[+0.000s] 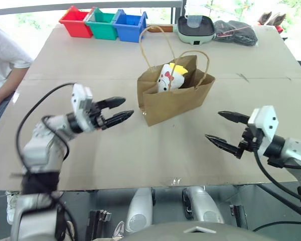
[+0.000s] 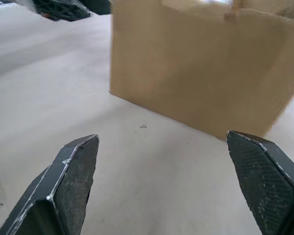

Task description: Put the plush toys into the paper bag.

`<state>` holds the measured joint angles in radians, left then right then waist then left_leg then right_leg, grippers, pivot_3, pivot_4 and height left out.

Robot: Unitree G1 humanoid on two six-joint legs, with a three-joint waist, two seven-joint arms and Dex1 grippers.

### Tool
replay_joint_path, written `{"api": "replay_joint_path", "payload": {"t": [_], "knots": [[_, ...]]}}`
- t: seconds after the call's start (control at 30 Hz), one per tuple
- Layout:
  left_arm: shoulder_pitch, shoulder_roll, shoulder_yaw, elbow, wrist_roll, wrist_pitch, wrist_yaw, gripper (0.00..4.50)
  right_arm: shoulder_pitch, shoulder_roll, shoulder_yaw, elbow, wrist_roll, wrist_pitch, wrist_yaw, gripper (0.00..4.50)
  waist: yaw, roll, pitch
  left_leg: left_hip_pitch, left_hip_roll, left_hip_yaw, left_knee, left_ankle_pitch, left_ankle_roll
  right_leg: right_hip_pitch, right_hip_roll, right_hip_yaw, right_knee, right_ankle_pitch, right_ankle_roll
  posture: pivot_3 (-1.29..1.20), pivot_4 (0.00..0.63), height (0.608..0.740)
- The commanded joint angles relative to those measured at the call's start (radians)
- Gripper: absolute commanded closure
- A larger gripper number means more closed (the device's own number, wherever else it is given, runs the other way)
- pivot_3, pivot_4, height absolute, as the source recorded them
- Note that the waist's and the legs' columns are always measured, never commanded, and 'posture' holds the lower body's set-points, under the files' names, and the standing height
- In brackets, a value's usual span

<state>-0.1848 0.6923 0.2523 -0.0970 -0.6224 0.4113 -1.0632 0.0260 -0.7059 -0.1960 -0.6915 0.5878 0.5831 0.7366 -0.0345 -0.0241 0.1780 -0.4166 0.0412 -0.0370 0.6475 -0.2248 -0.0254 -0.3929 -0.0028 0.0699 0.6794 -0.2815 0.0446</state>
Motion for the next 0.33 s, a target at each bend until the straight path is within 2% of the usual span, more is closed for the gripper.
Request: {"api": "replay_joint_path", "payload": {"t": [0.03, 0.2, 0.33], "knots": [[0.152, 0.004, 0.095, -0.226, -0.058, 0.110, 0.137, 1.02, 0.025, -0.036, -0.109, 0.036, 0.007, -0.063, 0.051, 0.45, -0.001, 0.000, 0.000, 0.000, 0.000, 0.001, 0.000, 0.000, 0.000, 0.000, 0.000, 0.001, 0.000, 0.000, 0.000, 0.00, 0.150, 0.740], [0.420, -0.024, 0.208, -0.399, -0.096, 0.140, 0.207, 1.02, 0.134, -0.131, -0.253, 0.106, -0.006, -0.103, 0.167, 0.45, 0.006, 0.000, 0.000, 0.001, -0.001, 0.001, 0.000, 0.000, 0.000, 0.001, 0.001, 0.000, 0.000, 0.000, 0.000, 0.00, 0.150, 0.740], [0.442, -0.019, 0.215, -0.373, -0.094, 0.115, 0.199, 1.02, 0.144, -0.136, -0.267, 0.150, -0.006, -0.125, 0.185, 0.45, 0.010, 0.000, 0.000, 0.003, -0.001, 0.001, 0.001, 0.000, 0.000, 0.001, 0.002, 0.001, 0.000, -0.001, 0.000, 0.00, 0.150, 0.740]]}}
